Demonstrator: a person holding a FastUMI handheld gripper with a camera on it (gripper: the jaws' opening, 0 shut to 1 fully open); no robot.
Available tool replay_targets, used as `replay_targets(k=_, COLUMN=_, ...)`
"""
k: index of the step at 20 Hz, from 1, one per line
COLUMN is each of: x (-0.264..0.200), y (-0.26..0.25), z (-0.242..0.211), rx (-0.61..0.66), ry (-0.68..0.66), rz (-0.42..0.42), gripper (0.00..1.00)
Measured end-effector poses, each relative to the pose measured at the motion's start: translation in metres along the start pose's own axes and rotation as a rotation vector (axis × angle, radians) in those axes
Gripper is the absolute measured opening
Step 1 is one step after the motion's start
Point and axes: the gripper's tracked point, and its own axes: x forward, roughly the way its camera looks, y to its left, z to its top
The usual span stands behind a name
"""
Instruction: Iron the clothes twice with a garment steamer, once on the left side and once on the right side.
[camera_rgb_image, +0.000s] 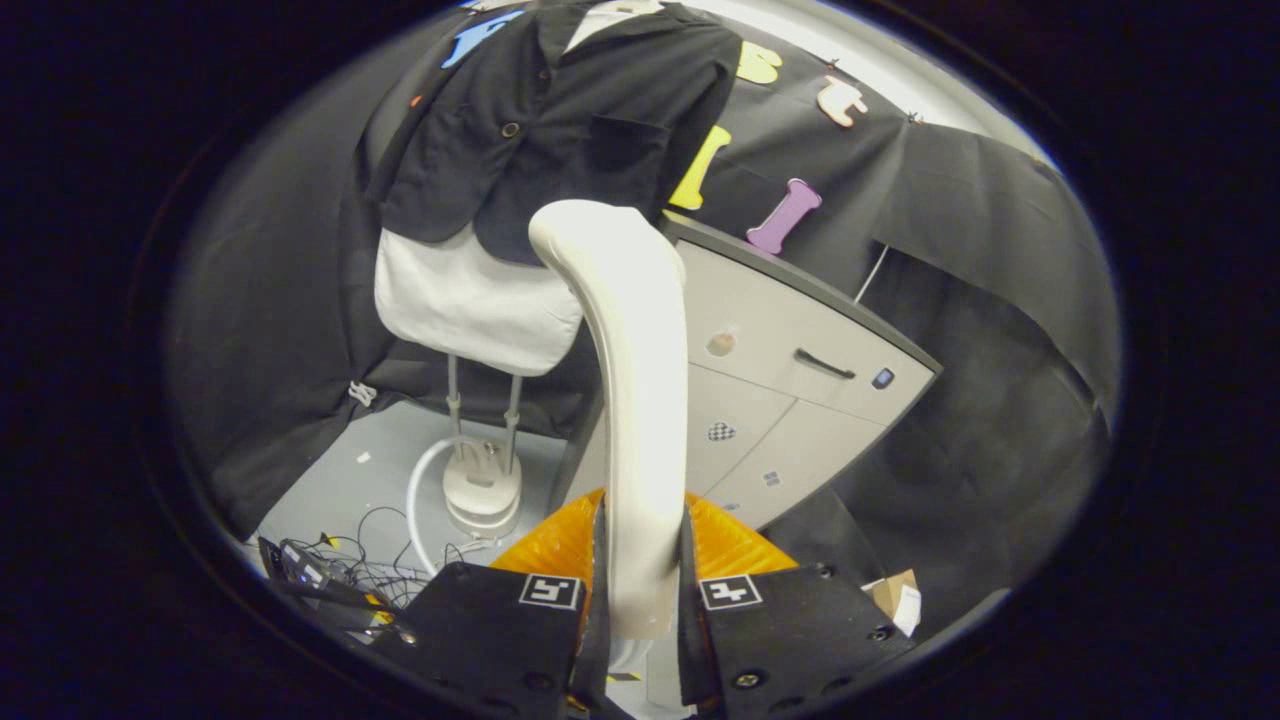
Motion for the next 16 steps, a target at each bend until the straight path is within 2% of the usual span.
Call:
replay_targets(k=11, x=-0.050, y=-0.146, z=-0.059, rx=0.117, ry=-0.019, rz=0.032, gripper=0.30)
replay_targets(k=16, x=-0.064, y=-0.181, z=-0.096, rx=0.148, ry=0.011, rz=0.057, gripper=0.30)
